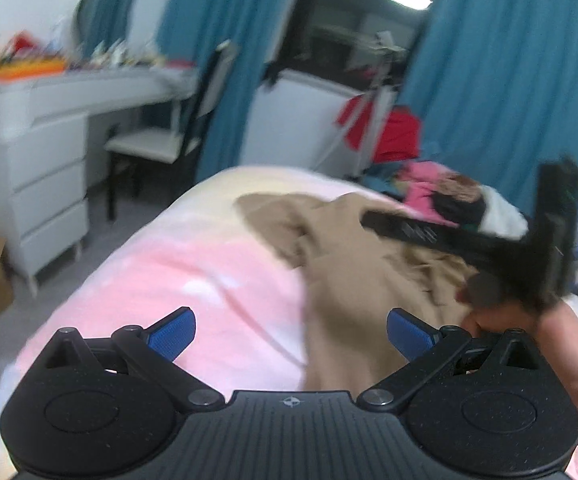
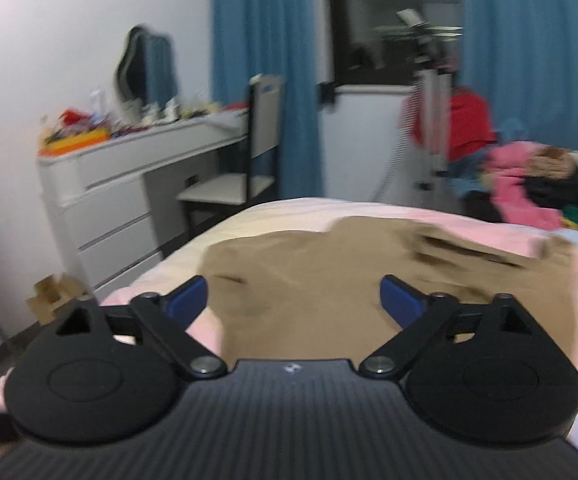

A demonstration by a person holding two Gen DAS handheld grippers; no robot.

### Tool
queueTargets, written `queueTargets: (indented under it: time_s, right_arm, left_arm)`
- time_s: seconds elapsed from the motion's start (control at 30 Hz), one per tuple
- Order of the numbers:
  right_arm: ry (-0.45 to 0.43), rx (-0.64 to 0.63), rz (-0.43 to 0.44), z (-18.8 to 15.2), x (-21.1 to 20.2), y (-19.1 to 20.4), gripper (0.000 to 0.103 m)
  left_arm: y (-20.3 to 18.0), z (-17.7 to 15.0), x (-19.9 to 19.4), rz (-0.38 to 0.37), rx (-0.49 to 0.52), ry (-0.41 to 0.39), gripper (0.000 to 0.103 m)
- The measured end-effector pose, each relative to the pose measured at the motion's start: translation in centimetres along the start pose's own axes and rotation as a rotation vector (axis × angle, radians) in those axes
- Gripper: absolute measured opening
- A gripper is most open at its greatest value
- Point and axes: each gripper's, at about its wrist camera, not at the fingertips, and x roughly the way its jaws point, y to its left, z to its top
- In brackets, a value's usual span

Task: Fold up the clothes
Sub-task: 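Move the right gripper to the sweatshirt's other side and grasp its edge, then fold the held side inward over the body with the right gripper and release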

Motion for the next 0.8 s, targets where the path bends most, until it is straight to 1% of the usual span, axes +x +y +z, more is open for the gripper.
queueTargets:
  time_s: [0.03, 0.07, 0.13, 0.2, 0.27, 0.3, 0.4, 0.43, 0.47, 0.5, 0.53, 0.57, 0.6, 0.7, 0.77, 0.8]
  right_arm:
    - [0.016, -0.018, 0.015, 0.3, 1.9, 0.9, 0.076]
    - [0.036, -0.033, 0.03, 0.7, 3.8, 1.8, 0.075]
    - [0.074, -0.06, 0.049, 1.4, 7.5, 3.4, 0.074]
    - [0.086, -0.094, 0.052, 1.8, 10.6, 4.9, 0.074]
    - [0.106, -0.121, 0.049, 2.2, 13.7, 6.2, 0.074]
    - [0.134, -0.116, 0.042, 2.3, 15.4, 6.5, 0.074]
    - [0.176, -0.114, 0.057, 2.3, 18.8, 7.3, 0.074]
    - [0.189, -0.129, 0.052, 2.2, 19.6, 7.6, 0.071]
    - [0.201, -0.143, 0.034, 2.0, 20.1, 7.6, 0.057]
    - [0.209, -0.149, 0.012, 1.9, 20.4, 7.4, 0.039]
    - [0.216, -0.156, -0.009, 1.8, 20.7, 7.3, 0.032]
    - [0.211, -0.135, -0.016, 1.9, 20.6, 6.8, 0.016]
    - [0.188, -0.105, -0.018, 2.3, 19.9, 6.2, 0.009]
    - [0.1, -0.042, -0.028, 4.0, 17.3, 4.3, 0.008]
    - [0.034, 0.004, -0.025, 5.2, 14.9, 2.3, 0.008]
    - [0.003, 0.044, -0.03, 5.9, 13.6, 0.9, 0.008]
  left_arm:
    - [0.5, 0.0, 0.3, 0.012, -0.019, 0.006, 0.103]
    - [1.0, 0.0, 0.6, 0.023, -0.038, 0.011, 0.103]
    - [1.9, 0.0, 0.9, 0.046, -0.07, -0.002, 0.103]
    - [2.6, 0.0, 1.0, 0.069, -0.098, -0.028, 0.103]
    - [3.2, 0.0, 1.4, 0.107, -0.123, -0.029, 0.103]
    - [3.5, 0.0, 1.7, 0.126, -0.135, -0.03, 0.103]
    - [4.3, -0.2, 2.4, 0.17, -0.188, -0.021, 0.102]
    - [4.6, -0.3, 2.6, 0.169, -0.207, -0.016, 0.102]
    - [4.6, -0.2, 2.9, 0.162, -0.2, -0.009, 0.102]
    - [4.7, -0.2, 3.1, 0.156, -0.194, -0.002, 0.102]
    - [4.7, -0.2, 3.2, 0.151, -0.189, 0.002, 0.101]
    - [4.7, -0.2, 3.1, 0.154, -0.19, -0.003, 0.101]
    - [4.7, -0.2, 3.0, 0.157, -0.192, -0.008, 0.101]
    - [4.6, -0.3, 2.6, 0.164, -0.196, -0.023, 0.101]
    - [4.2, -0.4, 2.1, 0.137, -0.204, -0.035, 0.101]
    - [3.8, -0.4, 1.7, 0.103, -0.203, -0.041, 0.101]
